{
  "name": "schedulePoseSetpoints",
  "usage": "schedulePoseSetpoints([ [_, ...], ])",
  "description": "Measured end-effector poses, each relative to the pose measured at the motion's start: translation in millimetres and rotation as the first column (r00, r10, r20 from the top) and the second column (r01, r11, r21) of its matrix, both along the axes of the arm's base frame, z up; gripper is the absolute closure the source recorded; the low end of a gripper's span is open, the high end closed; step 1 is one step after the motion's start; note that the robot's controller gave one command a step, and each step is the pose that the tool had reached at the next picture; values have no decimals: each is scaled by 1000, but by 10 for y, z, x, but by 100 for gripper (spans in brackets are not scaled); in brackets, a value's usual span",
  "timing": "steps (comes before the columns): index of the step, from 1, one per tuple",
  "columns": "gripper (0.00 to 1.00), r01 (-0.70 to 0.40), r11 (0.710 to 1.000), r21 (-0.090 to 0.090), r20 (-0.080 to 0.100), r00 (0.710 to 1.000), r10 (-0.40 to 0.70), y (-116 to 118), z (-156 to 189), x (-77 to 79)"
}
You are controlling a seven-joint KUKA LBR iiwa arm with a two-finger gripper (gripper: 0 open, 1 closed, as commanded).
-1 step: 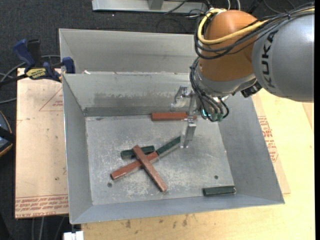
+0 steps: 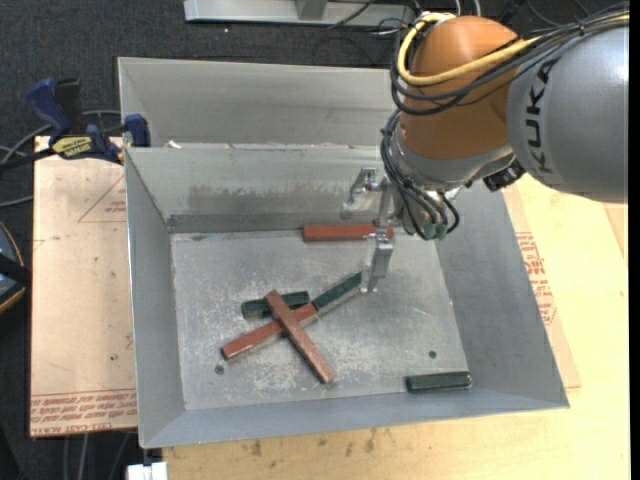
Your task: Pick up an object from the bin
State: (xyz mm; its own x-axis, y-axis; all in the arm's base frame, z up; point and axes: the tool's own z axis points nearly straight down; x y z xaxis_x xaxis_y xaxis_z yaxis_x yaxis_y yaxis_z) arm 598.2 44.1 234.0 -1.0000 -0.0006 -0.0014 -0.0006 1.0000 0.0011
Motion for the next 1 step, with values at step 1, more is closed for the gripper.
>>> schedulePoseSetpoints([
  [1,0,-81,997,0,4,997,81,211,-499,-148],
])
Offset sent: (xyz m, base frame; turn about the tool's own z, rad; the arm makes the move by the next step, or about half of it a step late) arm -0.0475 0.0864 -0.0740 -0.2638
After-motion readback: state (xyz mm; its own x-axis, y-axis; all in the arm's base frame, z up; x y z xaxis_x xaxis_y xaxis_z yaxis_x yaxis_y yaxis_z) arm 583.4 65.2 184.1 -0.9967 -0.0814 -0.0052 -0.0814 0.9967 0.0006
